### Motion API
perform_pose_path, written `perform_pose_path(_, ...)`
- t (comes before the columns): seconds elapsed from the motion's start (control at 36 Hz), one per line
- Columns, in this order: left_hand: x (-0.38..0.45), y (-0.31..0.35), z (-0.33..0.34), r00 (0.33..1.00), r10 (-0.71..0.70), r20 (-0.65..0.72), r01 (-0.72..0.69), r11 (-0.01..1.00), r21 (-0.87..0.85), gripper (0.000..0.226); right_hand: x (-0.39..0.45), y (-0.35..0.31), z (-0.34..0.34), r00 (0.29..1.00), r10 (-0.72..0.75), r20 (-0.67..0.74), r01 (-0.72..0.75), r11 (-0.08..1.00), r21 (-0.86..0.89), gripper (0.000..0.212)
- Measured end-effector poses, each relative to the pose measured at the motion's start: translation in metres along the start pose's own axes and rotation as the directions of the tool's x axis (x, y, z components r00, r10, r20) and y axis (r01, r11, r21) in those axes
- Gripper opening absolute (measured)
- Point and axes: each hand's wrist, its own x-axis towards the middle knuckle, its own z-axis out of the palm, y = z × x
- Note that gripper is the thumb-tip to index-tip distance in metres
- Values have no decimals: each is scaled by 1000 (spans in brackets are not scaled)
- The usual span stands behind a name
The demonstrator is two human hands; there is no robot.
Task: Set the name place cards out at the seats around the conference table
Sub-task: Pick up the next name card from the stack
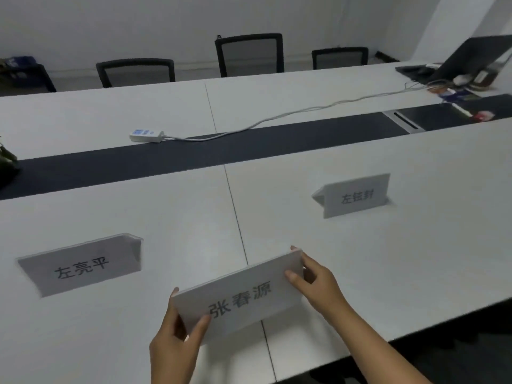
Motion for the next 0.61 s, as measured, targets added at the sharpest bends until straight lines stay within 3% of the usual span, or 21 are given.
perform_pose_path(0.17, -22, 39, 25, 964, 158, 214, -165, 986, 14, 68, -59, -15, -51, 957, -64, -282, 83, 995, 55, 50)
perform_pose_path(0.31, -58, 69, 74, 867, 293, 404, -306, 952, -35, 67, -131, -21, -112, 844, -94, -528, 152, 986, 68, 46)
perform_pose_path(0.42, -112, 88, 128, 737, 370, 566, -377, 920, -111, 65, -205, -14, -171, 705, -105, -701, 173, 985, 26, 42)
perform_pose_path(0.61, -240, 92, 235, 432, 375, 820, -462, 873, -156, 60, -351, 40, -263, 395, -34, -918, 151, 988, 28, 42)
